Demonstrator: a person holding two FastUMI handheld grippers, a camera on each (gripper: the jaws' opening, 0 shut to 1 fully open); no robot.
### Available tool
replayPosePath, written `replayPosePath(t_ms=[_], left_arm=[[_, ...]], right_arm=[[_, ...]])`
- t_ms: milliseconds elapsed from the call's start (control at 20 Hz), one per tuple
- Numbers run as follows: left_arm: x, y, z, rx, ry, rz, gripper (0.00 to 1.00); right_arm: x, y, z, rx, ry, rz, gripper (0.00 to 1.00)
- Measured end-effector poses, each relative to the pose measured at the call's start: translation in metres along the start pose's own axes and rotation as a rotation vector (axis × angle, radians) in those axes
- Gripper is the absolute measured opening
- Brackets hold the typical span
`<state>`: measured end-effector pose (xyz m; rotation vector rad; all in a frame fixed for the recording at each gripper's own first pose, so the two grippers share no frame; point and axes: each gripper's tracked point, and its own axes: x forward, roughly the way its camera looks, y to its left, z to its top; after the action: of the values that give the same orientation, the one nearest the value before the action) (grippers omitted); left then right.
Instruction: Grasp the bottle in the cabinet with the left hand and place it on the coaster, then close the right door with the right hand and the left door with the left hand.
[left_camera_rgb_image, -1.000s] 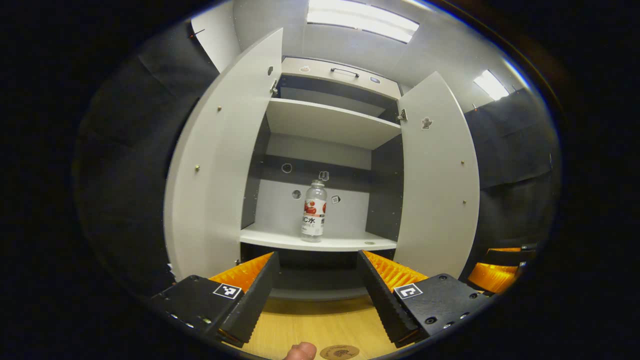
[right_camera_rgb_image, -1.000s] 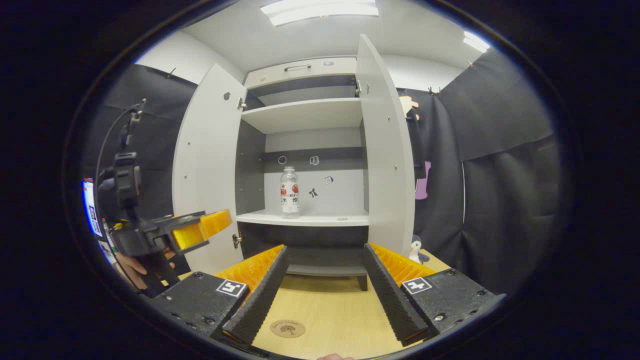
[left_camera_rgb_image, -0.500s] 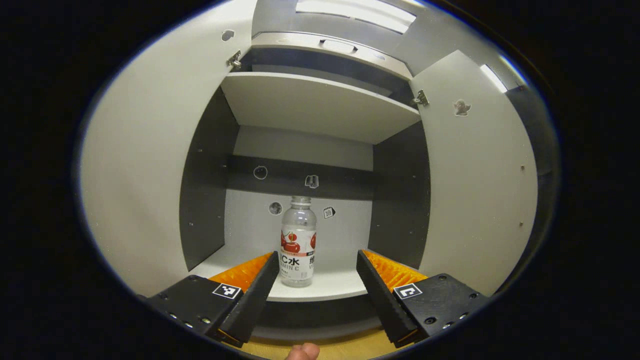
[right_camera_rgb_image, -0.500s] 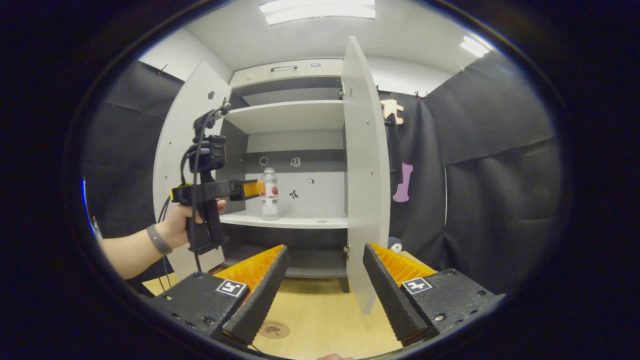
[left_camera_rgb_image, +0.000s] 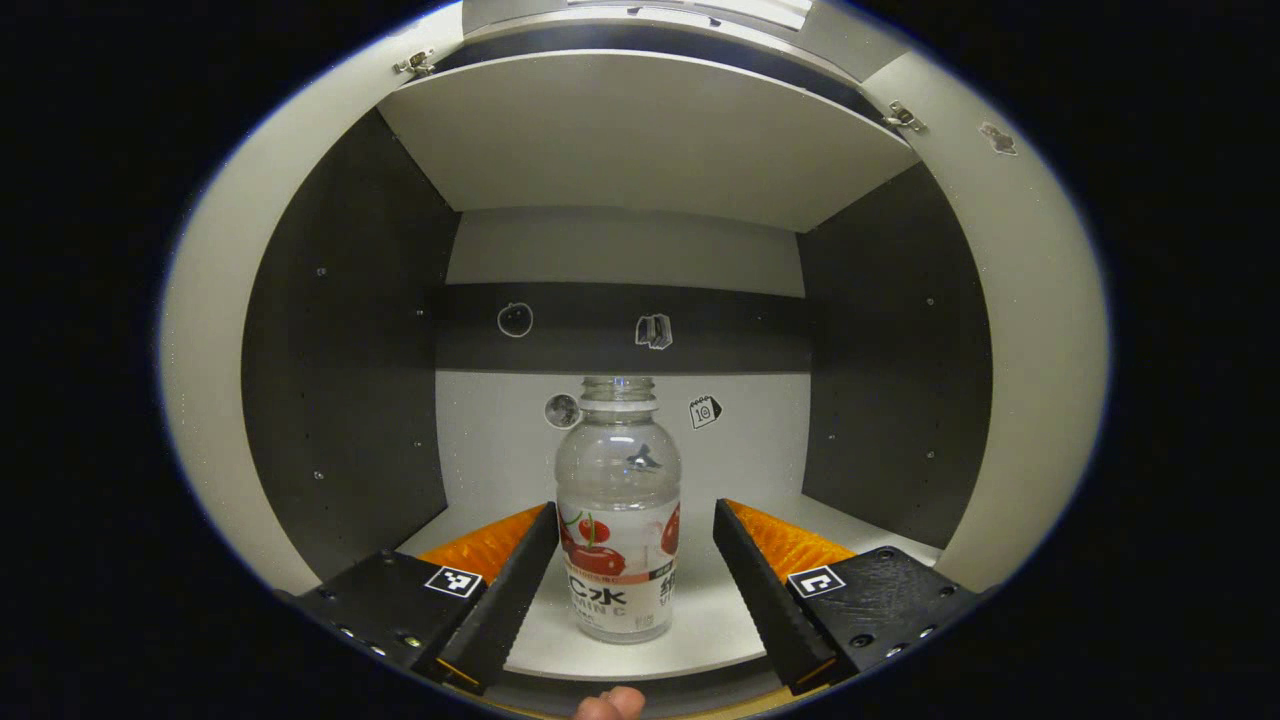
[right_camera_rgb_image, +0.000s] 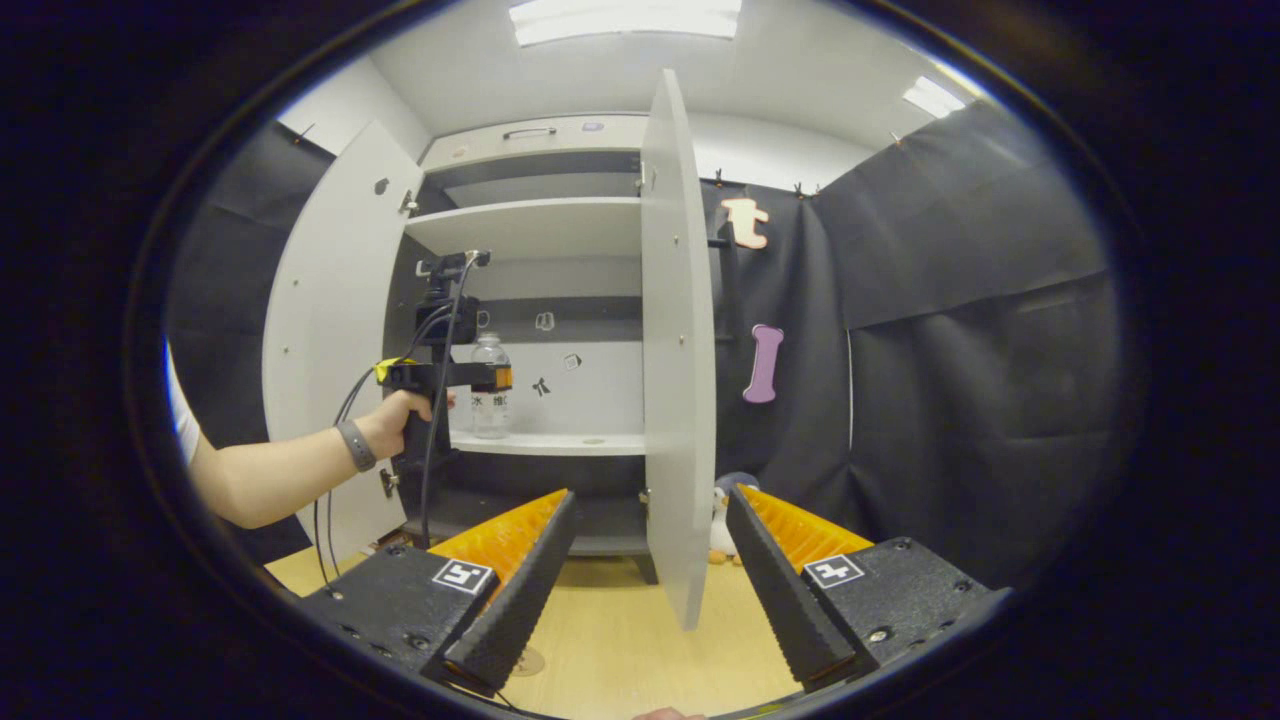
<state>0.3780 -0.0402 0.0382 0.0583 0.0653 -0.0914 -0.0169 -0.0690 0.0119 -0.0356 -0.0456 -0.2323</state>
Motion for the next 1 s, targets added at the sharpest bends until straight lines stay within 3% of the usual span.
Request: replayPosePath(t_ms=[150,200,250,350,400,500,750,800,850,1000], left_arm=[[0.013,0.009,0.000,-0.003,-0.002,0.030,0.95],[0.015,0.011,0.002,-0.001,-0.007,0.036,0.95],[0.017,0.011,0.003,-0.002,-0.007,0.031,0.99],[0.015,0.010,0.002,-0.008,-0.005,0.019,0.80],[0.013,0.010,0.002,-0.012,-0.002,0.014,0.77],[0.002,0.014,0.006,-0.029,-0.005,0.008,0.77],[-0.059,0.010,0.017,-0.035,-0.049,-0.026,0.77],[-0.076,0.005,0.014,-0.044,-0.051,-0.041,0.78],[-0.094,0.003,0.009,-0.054,-0.052,-0.046,0.77],[-0.141,-0.008,-0.017,-0.078,-0.059,-0.057,0.77]], right_arm=[[0.001,-0.006,-0.002,-0.002,0.005,-0.010,0.98],[0.002,-0.006,-0.003,0.000,0.006,-0.010,0.94],[0.003,-0.007,-0.003,0.003,0.009,-0.009,0.98],[0.007,-0.008,-0.006,0.008,0.020,-0.007,0.98],[0.009,-0.007,-0.006,0.009,0.022,-0.001,0.94],[0.012,-0.003,-0.005,0.005,0.024,0.015,0.98],[0.019,0.019,-0.002,0.015,0.027,0.096,0.94],[0.021,0.024,-0.001,0.015,0.024,0.110,0.98],[0.022,0.028,0.000,0.015,0.022,0.122,0.94],[0.019,0.038,0.003,0.024,0.018,0.156,0.98]])
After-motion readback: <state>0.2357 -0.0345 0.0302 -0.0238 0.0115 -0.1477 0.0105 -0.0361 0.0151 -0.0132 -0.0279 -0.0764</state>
